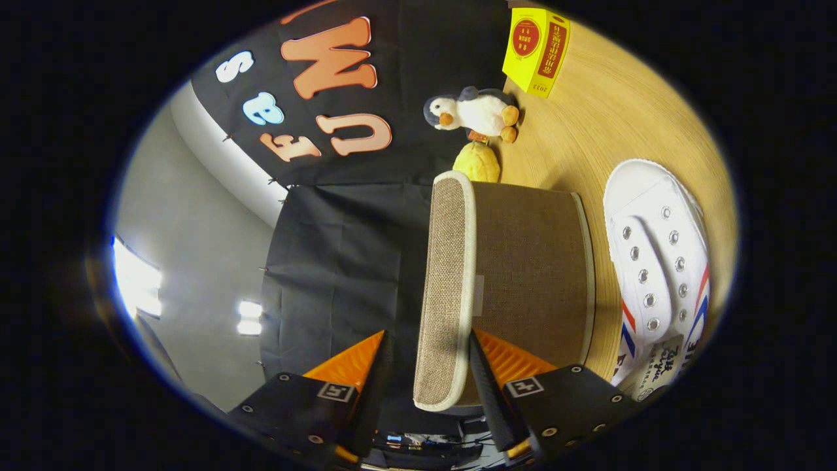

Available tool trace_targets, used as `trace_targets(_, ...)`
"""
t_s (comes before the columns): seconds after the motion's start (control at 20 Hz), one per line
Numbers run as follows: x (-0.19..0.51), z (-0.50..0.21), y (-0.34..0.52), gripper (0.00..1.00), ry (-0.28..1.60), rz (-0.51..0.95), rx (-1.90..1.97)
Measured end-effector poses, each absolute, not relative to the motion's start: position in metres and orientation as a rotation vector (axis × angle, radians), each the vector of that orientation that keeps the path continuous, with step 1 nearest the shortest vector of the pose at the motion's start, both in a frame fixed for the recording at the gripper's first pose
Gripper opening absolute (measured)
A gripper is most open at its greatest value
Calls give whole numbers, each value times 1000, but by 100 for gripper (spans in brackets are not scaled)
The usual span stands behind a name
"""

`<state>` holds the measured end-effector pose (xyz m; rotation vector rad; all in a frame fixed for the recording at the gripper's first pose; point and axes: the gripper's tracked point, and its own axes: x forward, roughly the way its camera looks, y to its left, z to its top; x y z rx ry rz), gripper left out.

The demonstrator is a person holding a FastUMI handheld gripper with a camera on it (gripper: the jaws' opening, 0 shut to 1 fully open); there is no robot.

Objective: Open the storage box then place both shoes into the box .Put the left shoe in first, then the right shoe, with the right side of both shoes facing outward in a uniform manner.

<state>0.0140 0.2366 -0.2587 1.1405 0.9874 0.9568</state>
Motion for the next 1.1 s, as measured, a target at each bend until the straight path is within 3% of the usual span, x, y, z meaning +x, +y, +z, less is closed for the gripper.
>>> trace_targets(0.05,20,-251,236,49,955,940,1175)
trace_targets(0.15,20,-248,241,23,936,934,1137)
trace_targets(0.25,18,-250,247,6,925,911,1038)
trace_targets(0.4,14,-221,259,1,872,926,998)
trace_targets(0.8,-3,-133,345,1,741,989,888)
trace_targets(1.1,-28,-126,434,2,718,1012,699)
